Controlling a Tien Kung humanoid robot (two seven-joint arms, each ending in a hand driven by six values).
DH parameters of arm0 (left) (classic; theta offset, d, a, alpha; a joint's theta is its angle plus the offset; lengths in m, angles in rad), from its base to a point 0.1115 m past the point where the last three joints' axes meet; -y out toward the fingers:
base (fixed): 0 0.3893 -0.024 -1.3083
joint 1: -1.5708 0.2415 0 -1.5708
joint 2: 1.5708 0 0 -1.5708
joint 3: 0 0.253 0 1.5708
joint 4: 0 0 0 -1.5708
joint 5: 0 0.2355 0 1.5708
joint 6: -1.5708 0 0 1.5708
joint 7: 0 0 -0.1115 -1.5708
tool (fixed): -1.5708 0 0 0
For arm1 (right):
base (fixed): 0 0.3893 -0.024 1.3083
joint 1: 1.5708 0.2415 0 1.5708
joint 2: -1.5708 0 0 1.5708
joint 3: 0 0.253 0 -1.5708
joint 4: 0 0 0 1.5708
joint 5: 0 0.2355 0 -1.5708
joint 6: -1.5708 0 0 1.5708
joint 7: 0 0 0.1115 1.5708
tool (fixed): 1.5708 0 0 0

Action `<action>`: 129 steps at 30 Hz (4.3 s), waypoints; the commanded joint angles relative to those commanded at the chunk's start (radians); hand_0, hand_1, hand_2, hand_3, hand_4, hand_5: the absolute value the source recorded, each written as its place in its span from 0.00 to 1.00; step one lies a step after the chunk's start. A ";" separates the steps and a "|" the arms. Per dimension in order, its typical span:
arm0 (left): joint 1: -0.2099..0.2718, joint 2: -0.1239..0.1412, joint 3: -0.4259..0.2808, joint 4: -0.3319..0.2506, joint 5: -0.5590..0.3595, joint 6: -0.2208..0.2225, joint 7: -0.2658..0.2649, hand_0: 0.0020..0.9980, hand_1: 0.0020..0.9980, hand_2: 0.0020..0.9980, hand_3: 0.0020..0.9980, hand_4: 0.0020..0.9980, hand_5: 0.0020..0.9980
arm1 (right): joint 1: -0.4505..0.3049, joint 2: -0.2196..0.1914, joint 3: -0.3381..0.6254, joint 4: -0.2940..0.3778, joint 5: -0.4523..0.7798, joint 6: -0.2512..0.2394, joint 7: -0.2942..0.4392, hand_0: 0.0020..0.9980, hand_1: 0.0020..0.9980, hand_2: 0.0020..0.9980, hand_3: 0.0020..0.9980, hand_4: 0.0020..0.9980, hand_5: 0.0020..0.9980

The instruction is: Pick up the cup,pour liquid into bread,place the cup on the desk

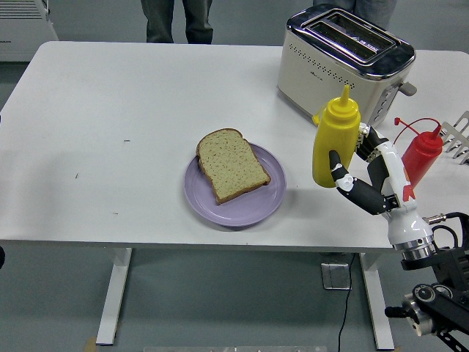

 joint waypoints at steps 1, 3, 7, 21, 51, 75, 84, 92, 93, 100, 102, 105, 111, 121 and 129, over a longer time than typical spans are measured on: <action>0.000 0.000 0.001 0.000 0.000 0.000 0.000 0.83 0.82 0.86 0.82 0.66 1.00 | -0.004 0.001 -0.003 -0.006 0.002 0.000 0.000 0.54 0.57 0.57 0.72 0.51 0.09; 0.000 0.000 0.001 0.000 0.000 0.000 0.000 0.83 0.82 0.86 0.82 0.66 1.00 | -0.010 0.003 -0.009 -0.015 0.004 0.000 0.000 0.54 0.57 0.57 0.72 0.51 0.09; 0.001 0.000 0.002 0.000 0.000 0.000 0.000 0.83 0.82 0.86 0.82 0.66 1.00 | -0.022 0.005 -0.023 -0.030 0.004 0.002 0.000 0.55 0.57 0.57 0.72 0.51 0.09; 0.001 -0.001 0.004 0.000 0.000 0.000 0.000 0.83 0.82 0.86 0.82 0.66 1.00 | -0.035 0.013 -0.068 -0.097 0.023 0.011 0.000 0.55 0.57 0.57 0.72 0.51 0.08; -0.003 -0.008 -0.002 0.000 -0.001 -0.001 0.000 0.83 0.82 0.86 0.82 0.66 1.00 | 0.038 0.102 -0.093 -0.299 0.081 0.030 0.000 0.56 0.58 0.57 0.72 0.51 0.09; -0.009 -0.009 -0.007 -0.001 0.000 0.000 0.000 0.83 0.82 0.86 0.82 0.66 1.00 | 0.004 0.066 -0.099 -0.292 0.063 0.032 0.000 0.56 0.58 0.57 0.73 0.52 0.09; -0.010 -0.009 -0.008 -0.002 0.000 0.001 0.000 0.83 0.82 0.86 0.82 0.66 1.00 | -0.016 0.046 -0.092 -0.275 0.000 0.045 0.000 0.66 0.63 0.64 0.79 0.57 0.08; -0.011 -0.009 -0.008 -0.002 0.000 0.001 0.000 0.83 0.82 0.86 0.82 0.66 1.00 | -0.021 0.041 -0.087 -0.277 -0.044 0.070 0.000 0.72 0.69 0.74 0.85 0.61 0.10; -0.012 -0.009 -0.008 -0.002 0.000 0.001 0.000 0.83 0.82 0.86 0.82 0.66 1.00 | -0.021 0.041 -0.087 -0.277 -0.050 0.073 0.000 0.72 0.69 0.74 0.85 0.61 0.10; -0.010 -0.008 -0.008 -0.002 0.000 0.001 0.000 0.83 0.82 0.86 0.82 0.66 1.00 | -0.030 0.035 -0.088 -0.273 -0.068 0.093 0.000 0.82 0.77 0.86 0.95 0.66 0.12; -0.010 -0.008 -0.007 -0.002 0.000 0.001 0.000 0.83 0.82 0.86 0.82 0.66 1.00 | -0.034 0.032 -0.085 -0.271 -0.070 0.097 0.000 0.86 0.80 0.91 0.99 0.70 0.13; -0.009 -0.009 -0.006 -0.002 0.000 0.001 0.000 0.83 0.82 0.86 0.82 0.66 1.00 | -0.044 0.026 -0.078 -0.267 -0.069 0.103 0.000 0.86 0.80 0.91 0.99 0.70 0.13; -0.008 -0.007 -0.003 -0.002 -0.001 0.002 -0.001 0.83 0.82 0.86 0.82 0.66 1.00 | -0.064 0.013 -0.061 -0.255 -0.076 0.117 0.000 0.88 0.83 0.94 1.00 0.71 0.13; -0.005 -0.006 0.001 -0.003 -0.001 0.002 -0.001 0.83 0.82 0.86 0.82 0.65 1.00 | -0.151 -0.052 -0.007 -0.186 -0.119 0.129 -0.005 0.91 0.85 0.96 1.00 0.69 0.11; -0.007 -0.003 0.004 -0.004 -0.002 0.001 0.000 0.83 0.82 0.86 0.82 0.65 1.00 | -0.198 -0.075 0.043 -0.195 -0.102 0.112 -0.004 0.91 0.85 0.96 1.00 0.67 0.10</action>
